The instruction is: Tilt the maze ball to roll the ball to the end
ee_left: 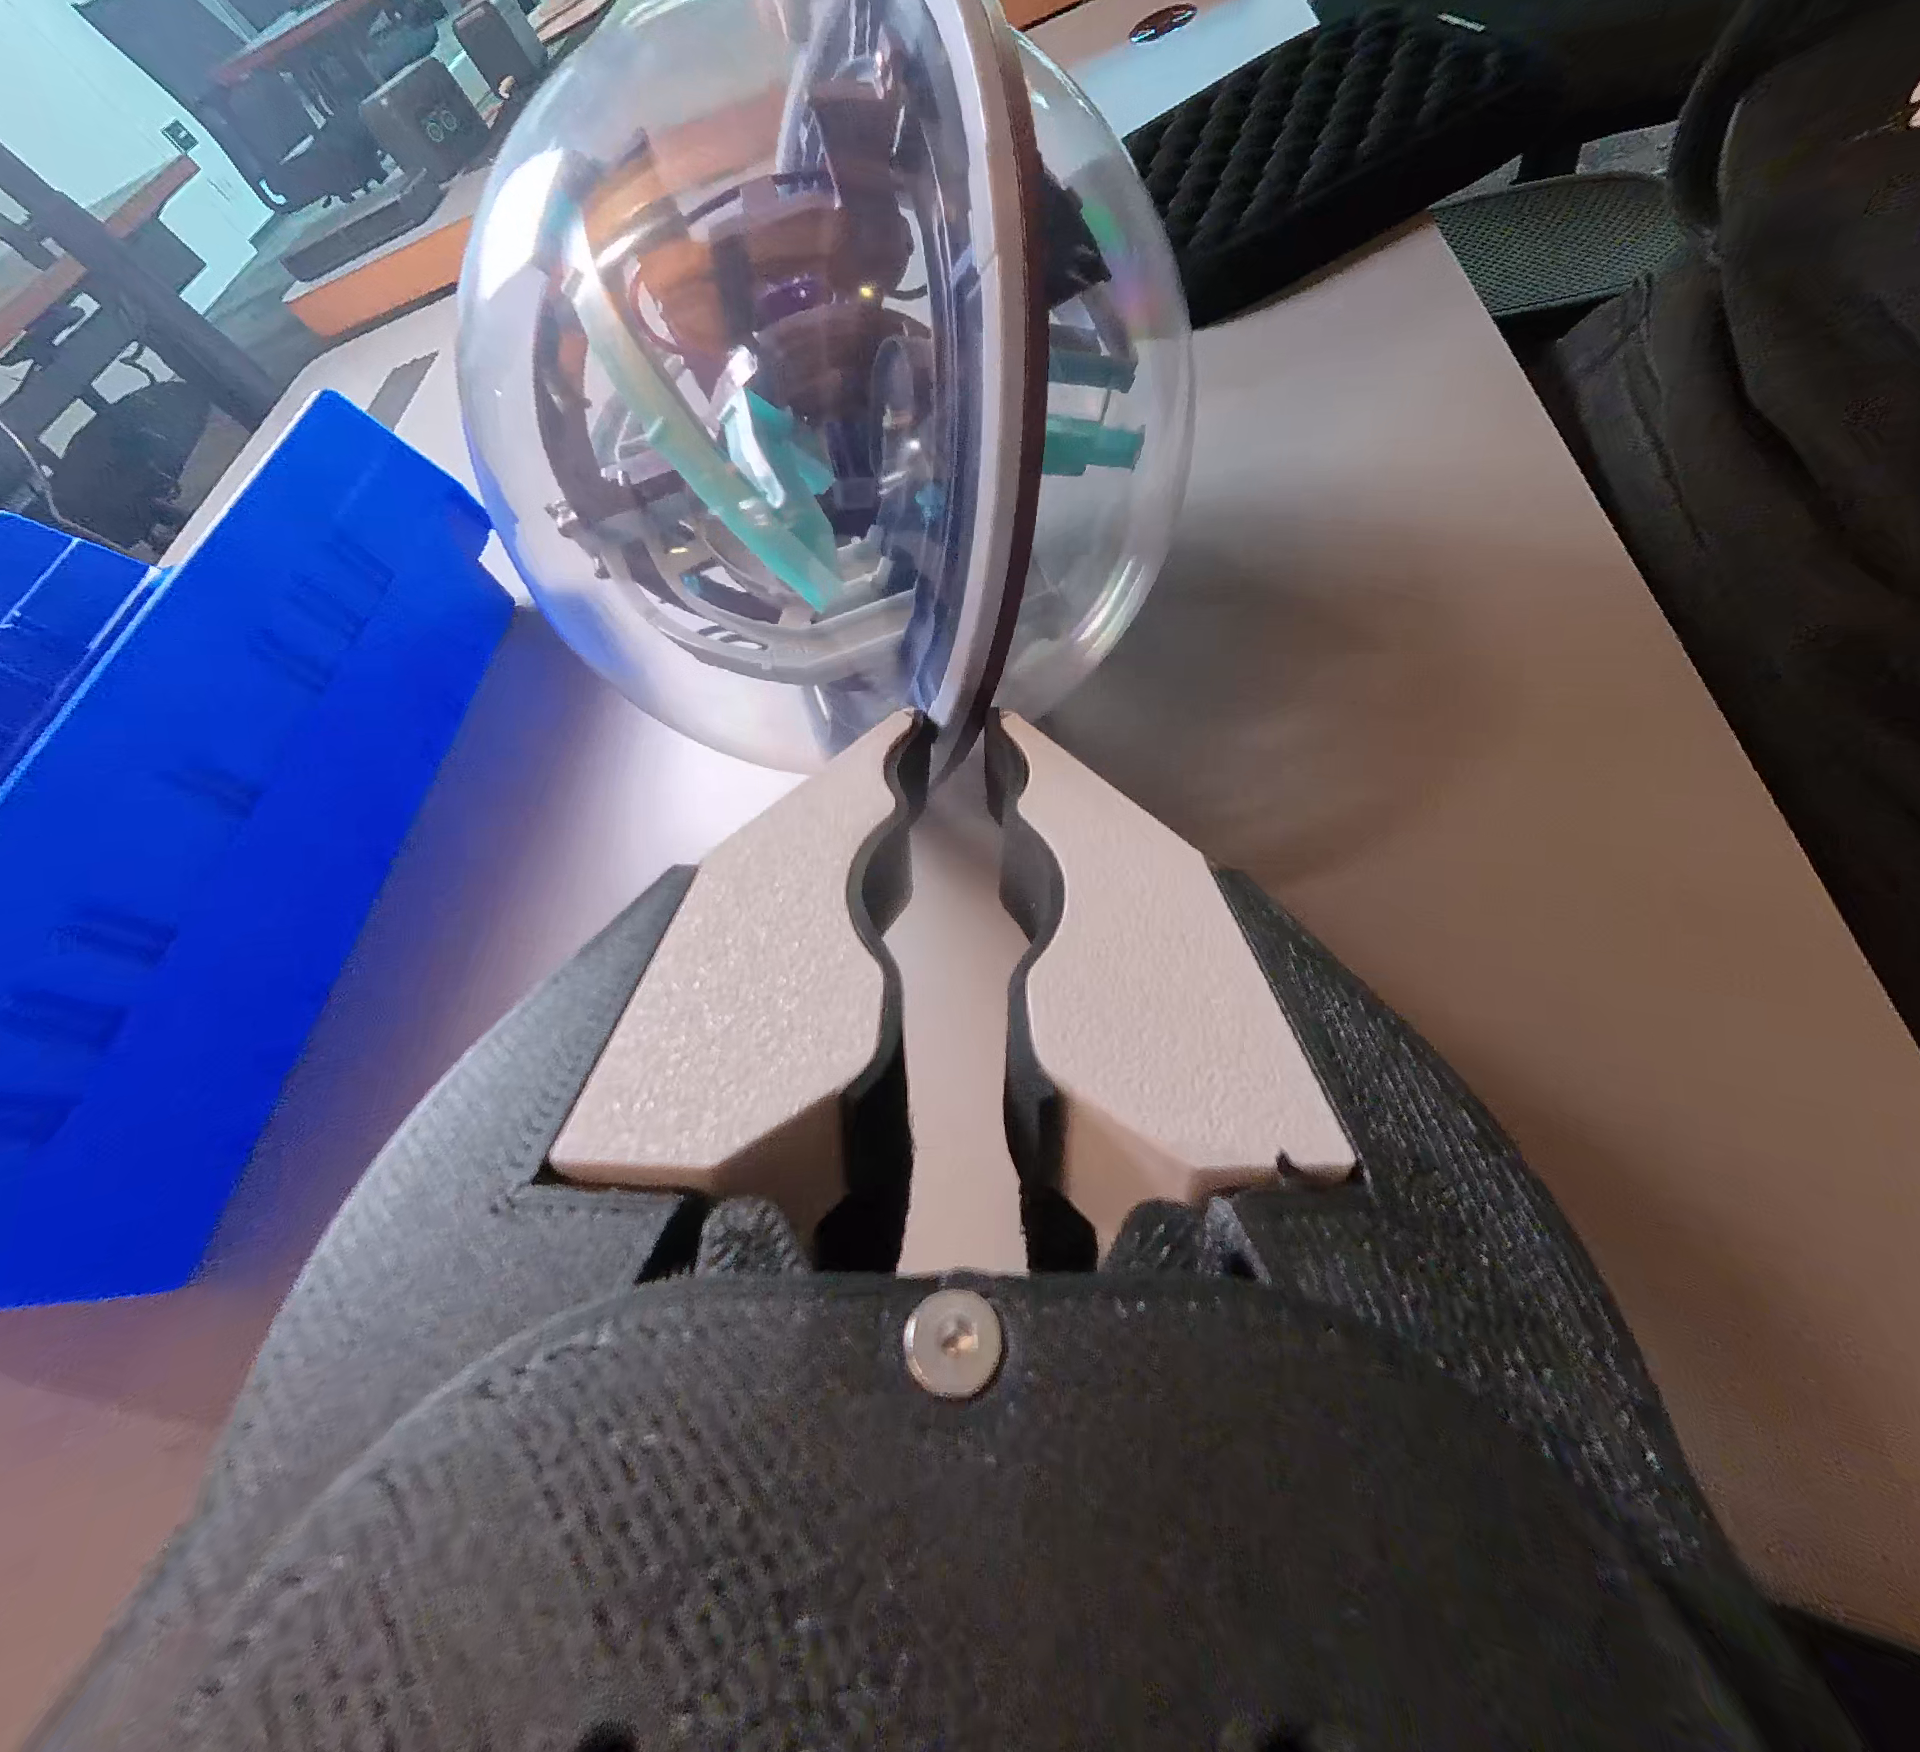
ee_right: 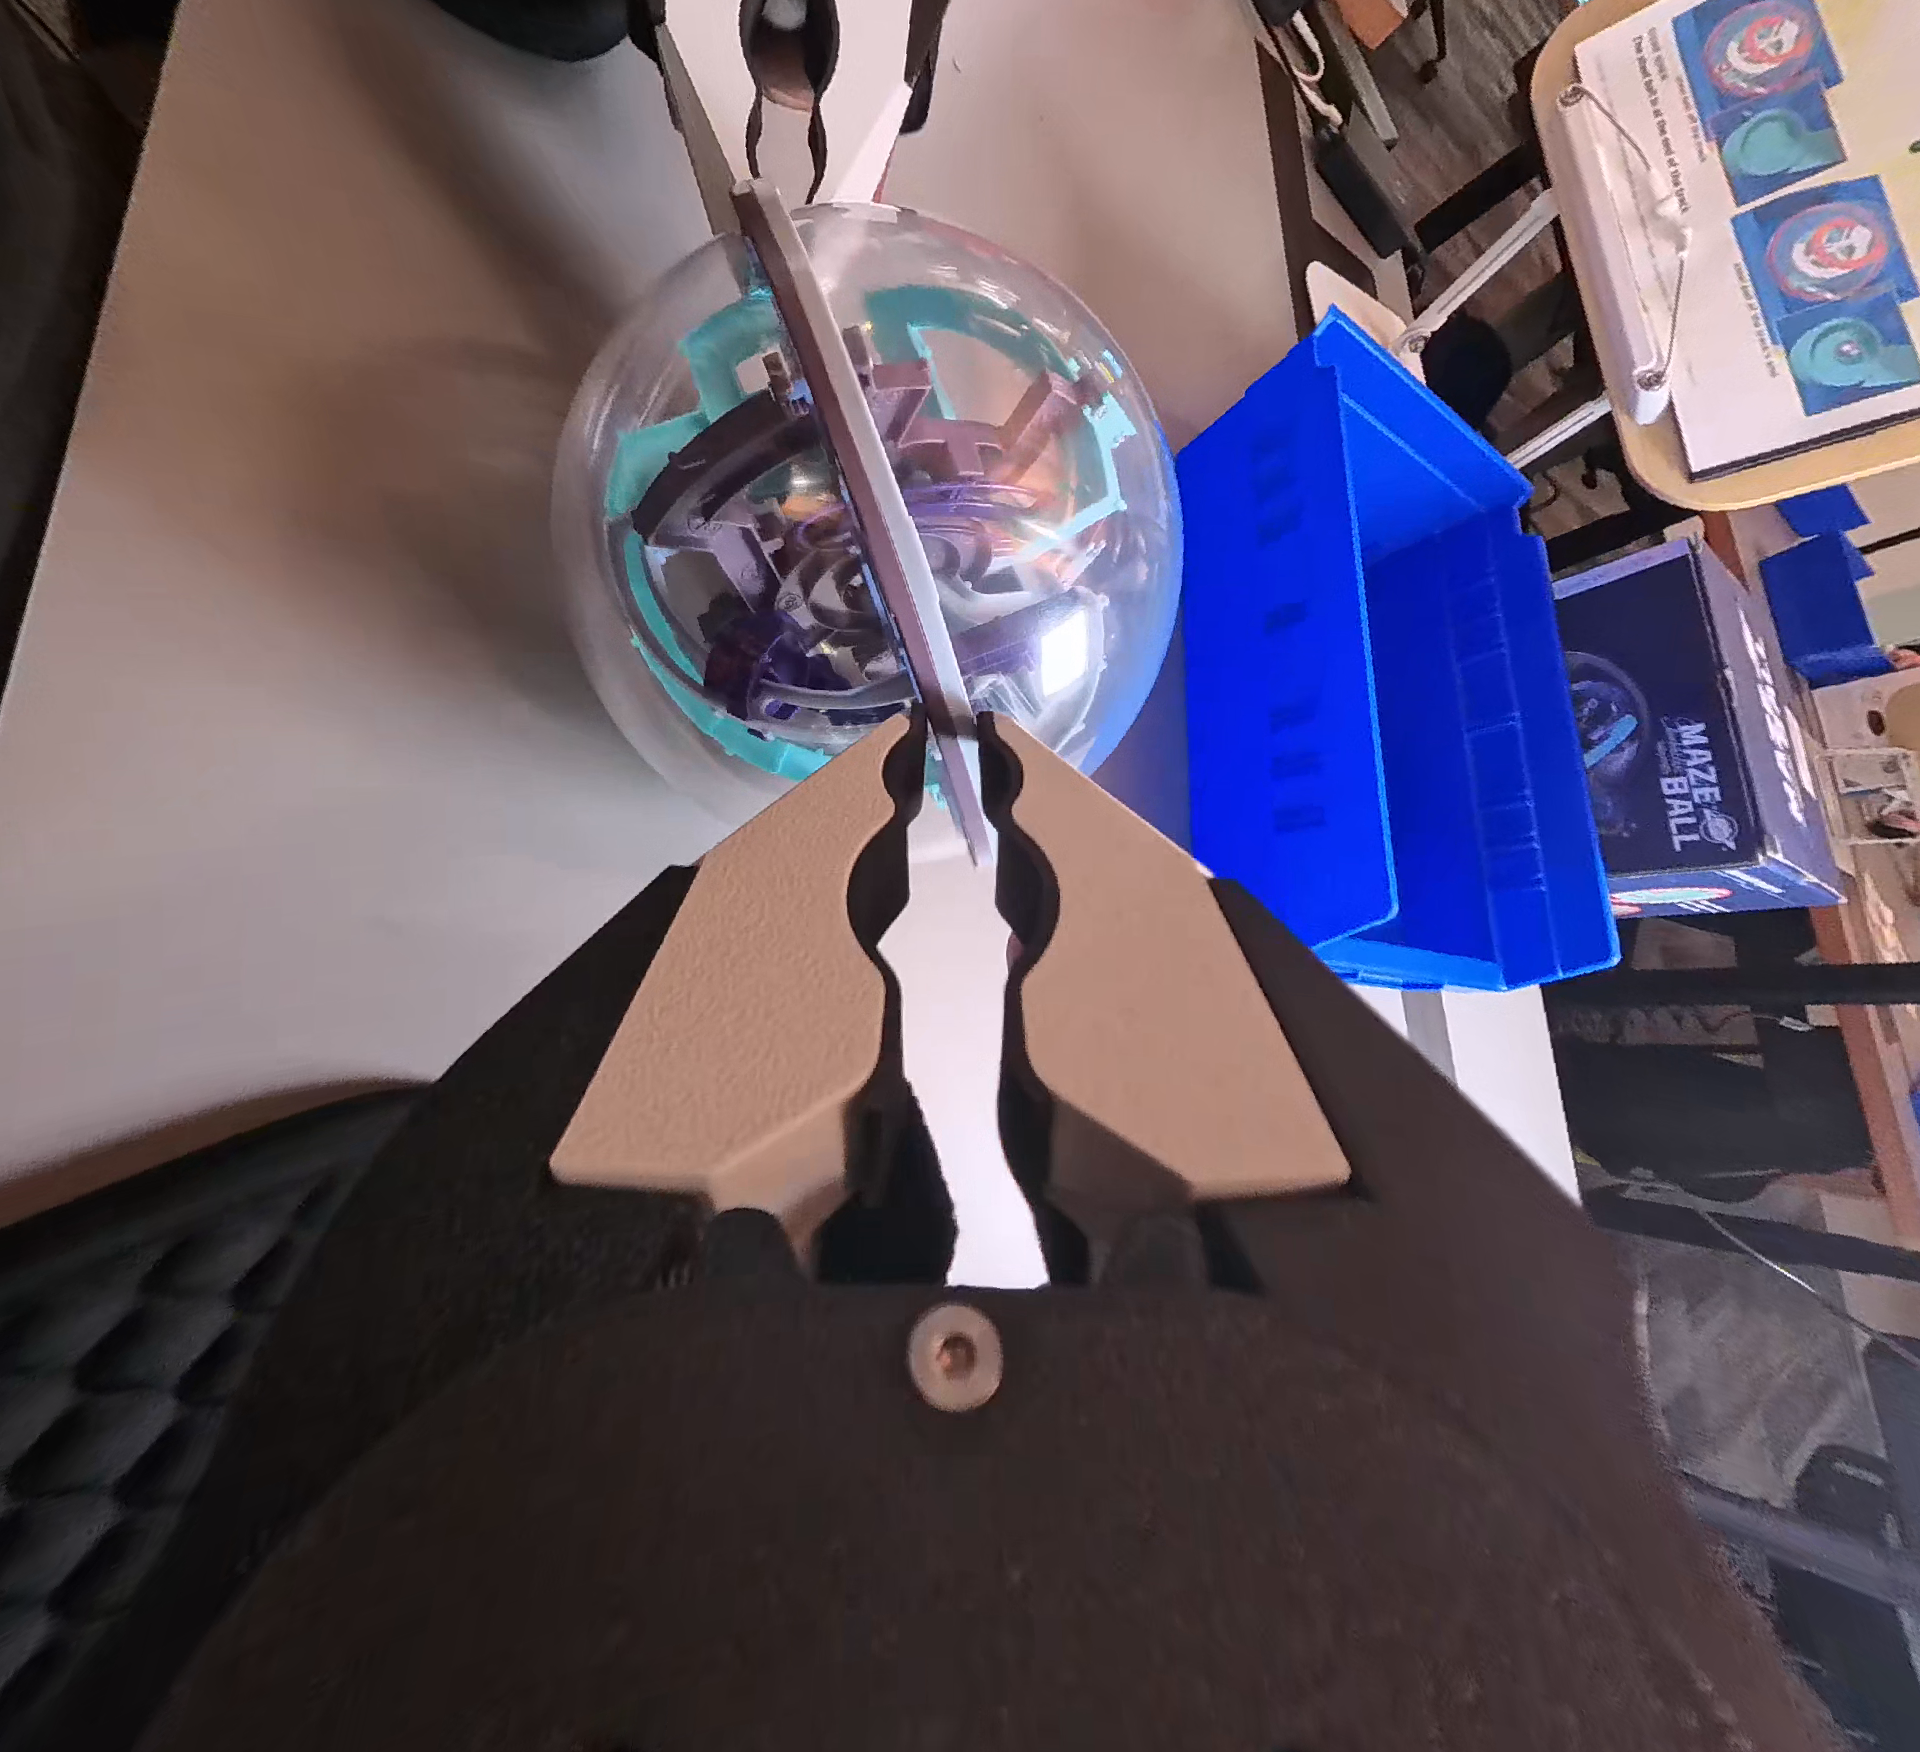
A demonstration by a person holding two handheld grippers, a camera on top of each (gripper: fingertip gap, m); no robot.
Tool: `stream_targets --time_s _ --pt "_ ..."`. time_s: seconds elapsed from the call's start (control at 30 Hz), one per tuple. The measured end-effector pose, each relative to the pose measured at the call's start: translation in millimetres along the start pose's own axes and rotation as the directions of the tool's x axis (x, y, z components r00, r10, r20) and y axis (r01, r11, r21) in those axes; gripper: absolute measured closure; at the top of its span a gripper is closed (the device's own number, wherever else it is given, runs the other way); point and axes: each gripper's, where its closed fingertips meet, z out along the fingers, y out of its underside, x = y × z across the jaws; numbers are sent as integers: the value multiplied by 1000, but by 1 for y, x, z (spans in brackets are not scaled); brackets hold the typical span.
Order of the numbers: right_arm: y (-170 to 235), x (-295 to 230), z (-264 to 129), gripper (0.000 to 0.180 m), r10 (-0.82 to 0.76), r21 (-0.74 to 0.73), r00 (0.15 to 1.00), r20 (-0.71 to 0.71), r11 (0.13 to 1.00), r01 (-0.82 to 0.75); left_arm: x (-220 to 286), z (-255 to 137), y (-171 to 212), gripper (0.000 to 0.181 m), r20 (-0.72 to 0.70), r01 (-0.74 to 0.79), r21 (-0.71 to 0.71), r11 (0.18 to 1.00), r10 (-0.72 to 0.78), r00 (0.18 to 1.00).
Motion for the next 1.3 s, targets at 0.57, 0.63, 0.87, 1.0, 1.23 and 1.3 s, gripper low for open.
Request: stream_targets --time_s 0.57,0.63,0.87,1.0,1.23,1.3 --pt "4 -7 -5 172 -71 15 997 -38 997 71 28 -8 -14 153 -230 84 79 993 -64 971" --pt "5 -8 -5 172 -96 12 995 -28 995 96 34 -21 -21 147 -383 188 75 979 -146 912" --pt "5 -5 -1 173 -175 33 985 -8 984 175 -56 -11 -30 91 -345 367 130 921 -305 888" --pt "5 -3 2 173 -207 44 978 -4 977 207 -61 21 -38 55 -538 491 65 869 -384 750" --pt "19 6 8 170 -140 56 989 -51 988 143 -41 36 -40 46 -535 469 21 883 -387 751" --pt "24 15 13 170 -102 57 990 -92 993 108 -38 34 -38 47 -469 455 14 890 -396 789"
